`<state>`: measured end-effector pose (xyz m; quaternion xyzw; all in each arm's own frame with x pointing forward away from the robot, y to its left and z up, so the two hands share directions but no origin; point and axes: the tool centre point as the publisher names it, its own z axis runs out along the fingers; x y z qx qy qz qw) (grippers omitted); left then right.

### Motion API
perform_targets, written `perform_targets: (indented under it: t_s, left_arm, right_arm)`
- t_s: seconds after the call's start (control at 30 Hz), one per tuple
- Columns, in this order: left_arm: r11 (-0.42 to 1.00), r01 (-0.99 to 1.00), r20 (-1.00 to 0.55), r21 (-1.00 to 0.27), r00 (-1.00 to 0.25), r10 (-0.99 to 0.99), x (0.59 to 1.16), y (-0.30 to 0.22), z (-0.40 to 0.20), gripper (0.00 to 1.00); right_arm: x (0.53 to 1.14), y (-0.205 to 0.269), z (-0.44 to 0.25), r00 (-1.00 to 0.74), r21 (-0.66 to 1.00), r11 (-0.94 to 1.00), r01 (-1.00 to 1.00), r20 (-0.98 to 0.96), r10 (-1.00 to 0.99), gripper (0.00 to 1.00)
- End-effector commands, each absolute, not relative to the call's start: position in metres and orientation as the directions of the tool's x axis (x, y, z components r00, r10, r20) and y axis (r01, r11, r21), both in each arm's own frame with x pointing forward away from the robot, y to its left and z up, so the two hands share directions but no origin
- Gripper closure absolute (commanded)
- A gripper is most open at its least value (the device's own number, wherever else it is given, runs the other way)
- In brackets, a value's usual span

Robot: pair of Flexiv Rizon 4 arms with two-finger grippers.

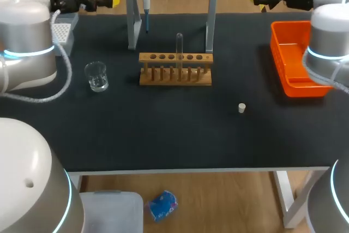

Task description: Invert the test tube, pick up the pipette, mount the tip to pipette, aspirate from beaker and dispense into the tube, eject the tip, return the pipette, and cap with the stopper.

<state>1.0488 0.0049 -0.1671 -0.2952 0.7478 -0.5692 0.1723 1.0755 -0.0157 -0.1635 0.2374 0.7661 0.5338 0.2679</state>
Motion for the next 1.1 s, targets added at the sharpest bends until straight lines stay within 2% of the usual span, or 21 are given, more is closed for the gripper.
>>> perform_targets:
  t_s: [0.03, 0.1, 0.27, 0.8, 1.1]
  left_arm:
    - [0.223, -0.221, 0.057, -0.949, -0.818, -0.572, 1.005, 0.022, -0.164, 0.00]
    - [0.221, -0.218, 0.073, -0.951, -0.849, -0.523, 0.991, 0.019, -0.164, 0.00]
    - [0.320, -0.153, 0.017, -0.935, -0.920, -0.392, 0.956, 0.008, -0.175, 0.00]
    - [0.320, -0.153, 0.017, -0.935, -0.920, -0.392, 0.956, 0.008, -0.175, 0.00]
    - [0.341, -0.093, -0.012, -0.935, -0.956, -0.293, 0.928, -0.010, -0.188, 0.00]
  right_arm:
    - [1.027, -0.036, -0.153, -0.815, 0.957, 0.287, 0.038, -0.137, 0.563, 0.00]
    - [1.009, -0.034, -0.151, -0.842, 0.964, 0.264, 0.033, -0.116, 0.527, 0.00]
    - [0.970, -0.028, -0.144, -0.932, 0.974, 0.223, -0.034, -0.111, 0.346, 0.00]
    - [0.967, -0.029, -0.143, -0.935, 0.973, 0.230, -0.034, -0.112, 0.337, 0.00]
    - [0.930, 0.003, -0.182, -0.991, 0.993, 0.111, -0.033, -0.047, 0.129, 0.00]
